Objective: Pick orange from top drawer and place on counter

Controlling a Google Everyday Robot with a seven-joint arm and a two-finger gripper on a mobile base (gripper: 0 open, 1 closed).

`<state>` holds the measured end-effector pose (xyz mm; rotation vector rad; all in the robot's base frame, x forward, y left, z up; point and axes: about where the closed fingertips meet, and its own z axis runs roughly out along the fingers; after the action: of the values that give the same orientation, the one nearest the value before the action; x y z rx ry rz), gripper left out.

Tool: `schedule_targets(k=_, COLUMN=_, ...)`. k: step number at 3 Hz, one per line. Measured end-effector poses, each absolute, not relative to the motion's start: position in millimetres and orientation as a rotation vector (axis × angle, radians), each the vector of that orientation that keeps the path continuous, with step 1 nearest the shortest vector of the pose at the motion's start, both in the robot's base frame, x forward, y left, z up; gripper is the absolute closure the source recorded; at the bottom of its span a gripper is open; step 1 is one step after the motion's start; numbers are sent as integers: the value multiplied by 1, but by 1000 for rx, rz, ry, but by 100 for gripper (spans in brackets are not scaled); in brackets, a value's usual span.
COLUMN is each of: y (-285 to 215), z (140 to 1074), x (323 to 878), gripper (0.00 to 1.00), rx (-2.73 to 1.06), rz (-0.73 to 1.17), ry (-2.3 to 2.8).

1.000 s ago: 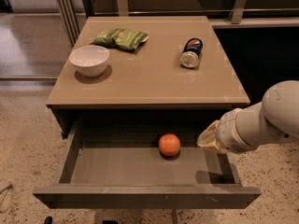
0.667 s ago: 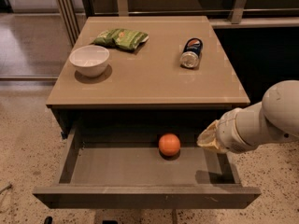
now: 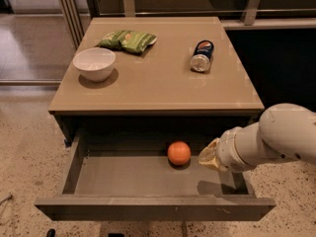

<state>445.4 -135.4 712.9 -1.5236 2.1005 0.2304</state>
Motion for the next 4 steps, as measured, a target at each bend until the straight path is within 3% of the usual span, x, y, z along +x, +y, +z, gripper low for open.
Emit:
schedule_targets(k=2, y=-111, z=685, x=458, gripper=4, rx=-1458, rz=306, ry=2056)
schedule_targets(k=4, y=-99, z=658, x=473, gripper=0, rx=-1388, rz=352, ry=2039)
